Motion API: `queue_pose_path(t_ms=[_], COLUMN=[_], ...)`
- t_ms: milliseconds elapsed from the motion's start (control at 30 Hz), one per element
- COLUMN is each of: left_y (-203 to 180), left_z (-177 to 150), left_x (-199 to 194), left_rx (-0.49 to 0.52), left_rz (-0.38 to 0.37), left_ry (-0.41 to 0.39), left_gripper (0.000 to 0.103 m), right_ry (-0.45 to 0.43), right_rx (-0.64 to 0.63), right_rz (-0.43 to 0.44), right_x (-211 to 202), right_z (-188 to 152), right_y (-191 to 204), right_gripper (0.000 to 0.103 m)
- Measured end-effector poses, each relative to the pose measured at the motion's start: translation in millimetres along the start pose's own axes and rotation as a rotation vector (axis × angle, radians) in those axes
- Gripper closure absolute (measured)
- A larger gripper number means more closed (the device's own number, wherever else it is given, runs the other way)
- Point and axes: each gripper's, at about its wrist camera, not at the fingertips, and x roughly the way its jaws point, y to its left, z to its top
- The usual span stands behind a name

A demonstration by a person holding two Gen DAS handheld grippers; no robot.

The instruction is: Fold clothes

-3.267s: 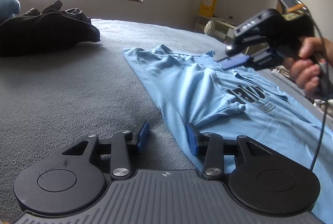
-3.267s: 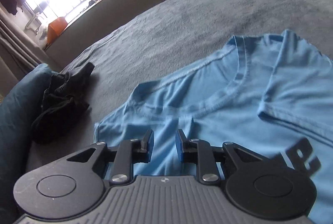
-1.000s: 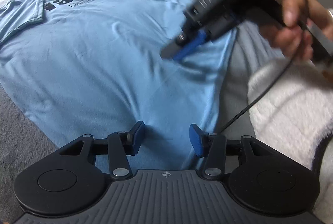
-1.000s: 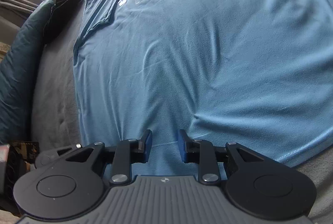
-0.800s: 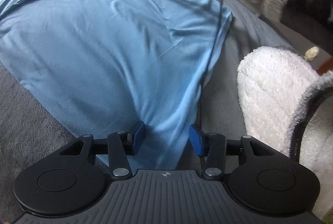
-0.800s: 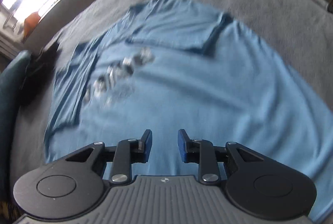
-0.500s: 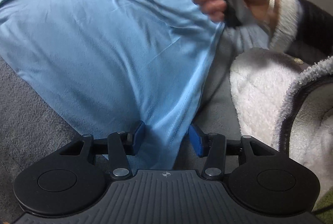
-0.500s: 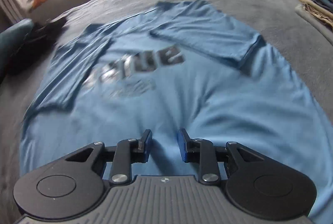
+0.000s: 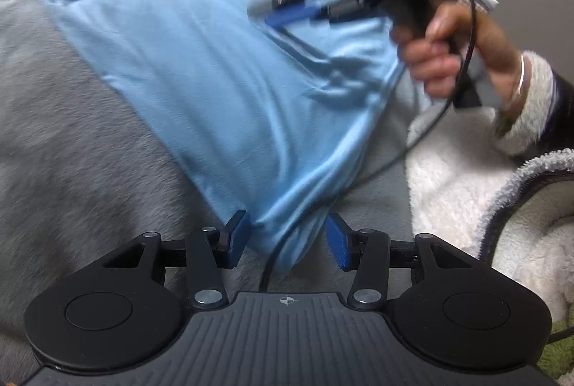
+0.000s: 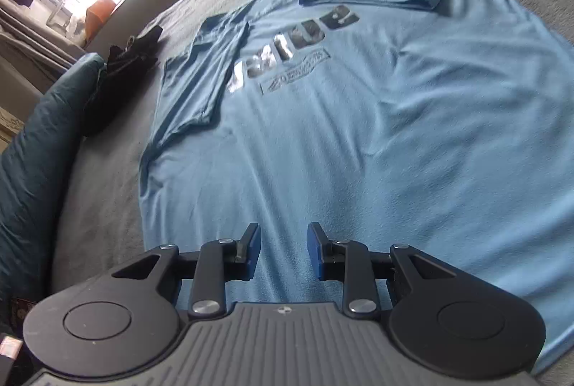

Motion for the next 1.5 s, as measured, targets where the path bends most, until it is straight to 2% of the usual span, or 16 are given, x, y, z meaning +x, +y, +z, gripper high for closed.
queue_pose_path(t_ms=[67, 133, 300, 333, 400, 467, 533, 567, 633, 767, 867, 1067, 1200, 1333, 1400, 1500], left_y=[4, 11, 15, 12, 3, -3, -8, -10, -16, -25, -28, -18, -8, -6, -11, -16], left_z=[-2, -6, 2, 8, 19, 24, 25, 20, 10, -3, -6, -9, 2, 18, 24, 24], left_x=[-9, -18, -26, -28, -24, -10, 7, 9, 13, 17, 15, 0, -13, -10, -5, 0], left_rx=[-0.028, -0.064, -0.122, -0.108, -0.069, -0.068, -0.103, -0.102, -0.073, 0.045, 0.081, 0.044, -0.022, -0.078, -0.089, -0.097], left_rz=[0.042, 0.074, 0.131, 0.136, 0.138, 0.119, 0.086, 0.069, 0.033, -0.031, -0.152, -0.18, -0.148, -0.155, -0.165, -0.181], left_ry=[-0.011, -0.032, -0.105, -0.122, -0.143, -0.108, -0.055, -0.03, 0.021, 0.129, 0.225, 0.208, 0.095, 0.035, 0.027, 0.051], left_gripper=[0.056, 0.056, 0.056, 0.056, 0.056, 0.056, 0.058, 0.058, 0.058, 0.057, 0.057, 0.056, 0.056, 0.056, 0.056, 0.055], right_ry=[0.019, 0.085, 0.328, 0.325, 0.232, 0.128, 0.074, 0.077, 0.163, 0.237, 0.285, 0.116, 0.005, -0.131, -0.158, -0.156], right_rx=[-0.087, -0.15, -0.054, -0.032, -0.008, -0.001, -0.002, 0.0, 0.042, -0.027, 0.04, 0.142, 0.226, 0.327, 0.43, 0.538], right_rz=[-0.047, -0.052, 0.034, 0.044, 0.056, 0.025, -0.035, -0.076, -0.081, -0.054, -0.007, -0.014, -0.054, -0.037, -0.038, -0.13], right_x=[3, -7, -28, -36, -55, -62, -57, -50, -34, -40, -51, -87, -107, -115, -109, -110], right_z=[-27, -54, -107, -105, -87, -68, -56, -55, -69, -103, -101, -59, -38, -18, -13, -21], right_y=[14, 25, 11, 8, 3, 0, -3, -4, -10, 2, -3, -30, -69, -124, -160, -208], right_gripper=[0.073, 0.072, 0.073, 0.073, 0.072, 0.072, 0.072, 0.072, 0.072, 0.068, 0.067, 0.066, 0.066, 0.066, 0.066, 0.069])
